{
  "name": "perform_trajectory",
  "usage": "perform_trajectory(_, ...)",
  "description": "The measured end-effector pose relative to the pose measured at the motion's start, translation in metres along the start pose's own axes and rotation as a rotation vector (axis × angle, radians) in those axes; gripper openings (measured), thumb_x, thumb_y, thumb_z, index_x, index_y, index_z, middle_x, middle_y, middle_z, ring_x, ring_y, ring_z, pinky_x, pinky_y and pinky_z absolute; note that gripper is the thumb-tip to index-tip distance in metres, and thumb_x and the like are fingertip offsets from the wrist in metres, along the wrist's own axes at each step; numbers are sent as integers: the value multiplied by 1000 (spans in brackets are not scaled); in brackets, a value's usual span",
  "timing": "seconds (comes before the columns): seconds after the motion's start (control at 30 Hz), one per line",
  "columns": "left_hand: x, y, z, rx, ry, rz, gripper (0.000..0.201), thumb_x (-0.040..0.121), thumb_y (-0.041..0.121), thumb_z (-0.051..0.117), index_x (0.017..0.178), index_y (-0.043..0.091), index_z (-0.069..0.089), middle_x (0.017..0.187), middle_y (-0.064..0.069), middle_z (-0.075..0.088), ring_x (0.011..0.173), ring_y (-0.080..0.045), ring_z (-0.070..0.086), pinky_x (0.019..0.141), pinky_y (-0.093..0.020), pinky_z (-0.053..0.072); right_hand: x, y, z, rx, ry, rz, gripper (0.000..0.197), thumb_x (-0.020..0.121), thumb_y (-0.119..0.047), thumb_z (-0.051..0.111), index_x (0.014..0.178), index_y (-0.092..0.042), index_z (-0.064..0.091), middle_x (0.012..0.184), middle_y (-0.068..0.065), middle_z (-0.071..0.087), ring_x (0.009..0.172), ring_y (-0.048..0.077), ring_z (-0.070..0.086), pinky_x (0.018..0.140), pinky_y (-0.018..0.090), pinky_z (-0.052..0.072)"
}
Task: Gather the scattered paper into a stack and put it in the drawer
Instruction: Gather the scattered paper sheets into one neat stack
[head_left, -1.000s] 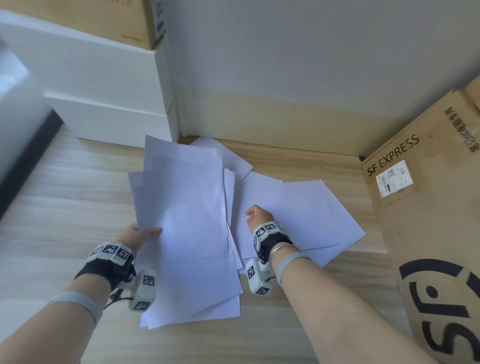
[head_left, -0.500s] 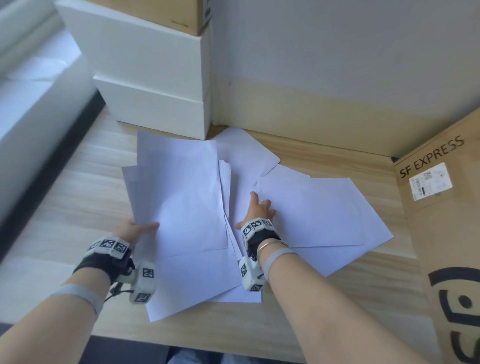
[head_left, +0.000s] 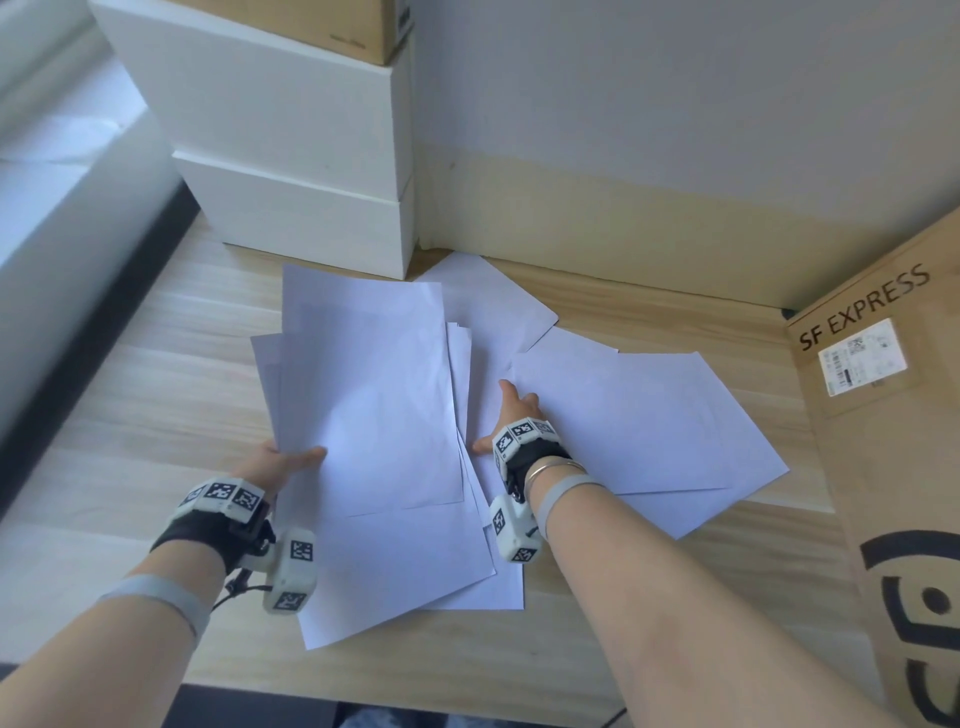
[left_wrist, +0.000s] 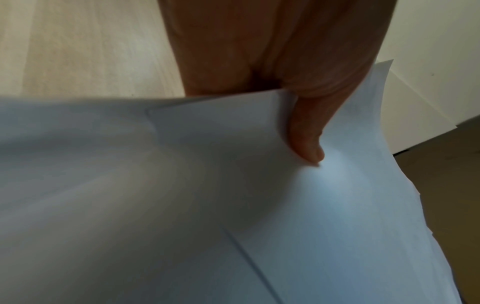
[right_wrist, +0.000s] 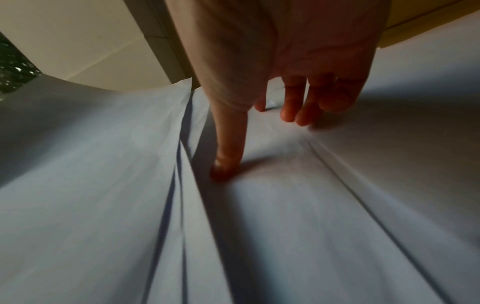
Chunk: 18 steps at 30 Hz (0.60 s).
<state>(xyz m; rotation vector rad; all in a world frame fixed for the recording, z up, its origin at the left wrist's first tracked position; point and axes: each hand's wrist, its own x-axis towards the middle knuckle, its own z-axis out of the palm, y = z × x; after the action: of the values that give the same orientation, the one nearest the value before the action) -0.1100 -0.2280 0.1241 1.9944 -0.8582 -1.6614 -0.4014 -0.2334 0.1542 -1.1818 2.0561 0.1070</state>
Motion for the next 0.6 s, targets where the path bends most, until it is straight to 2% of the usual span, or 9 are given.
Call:
perform_trajectory(0.13,1,-1,0,-28,10,6,38,84,5,63,119,-8,55,85,-15,61,82,-33,58,82,-44,46,13,-7,-8,-135,105,-55,96,63,-38,82,141,-27,25,134,8,33,125,32,35,94,38,40)
perform_trajectory(0.23,1,0,0,-51,17,4,37,86,4,61,120,-8,54,80,-12,60,72,-28,56,75,-38,46,20,-11,-12,-197,146,-80,92,60,-37,83,136,-24,32,133,7,33,124,31,33,93,37,38)
perform_trajectory(0.3,4,-2,0,-71,23,-1,36,86,3,61,120,-7,54,75,-12,63,70,-29,60,75,-39,47,24,-15,-15,-203,152,-87,89,58,-35,85,131,-22,36,131,7,34,123,31,32,96,38,36)
perform_trajectory(0.37,4,-2,0,-92,18,-4,32,85,1,61,116,-4,56,64,-8,69,59,-27,66,73,-38,48,27,-17,-17,-214,148,-95,82,56,-35,86,124,-19,41,128,7,34,121,31,33,96,38,34)
perform_trajectory(0.4,5,-2,0,-91,17,-10,31,85,1,61,115,-3,56,65,-9,69,58,-27,66,73,-39,49,29,-17,-17,-231,139,-97,79,56,-36,86,121,-18,44,127,7,34,120,31,33,94,37,34)
perform_trajectory(0.47,5,-1,0,-78,19,-29,35,84,3,63,117,-7,56,82,-18,66,73,-31,63,81,-44,49,30,-17,-18,-270,130,-107,73,57,-40,85,117,-16,49,126,7,35,119,30,34,92,36,33)
perform_trajectory(0.53,5,0,0,-75,25,-39,39,83,4,64,119,-9,55,91,-20,64,81,-33,60,85,-46,49,32,-18,-19,-330,112,-130,64,60,-42,82,112,-17,55,123,5,38,118,29,35,91,37,33)
perform_trajectory(0.6,5,2,0,-68,28,-48,41,83,5,65,120,-9,54,101,-25,63,89,-36,60,90,-49,48,33,-22,-20,-342,78,-201,42,65,-38,77,99,-23,58,110,2,47,112,27,39,88,36,34)
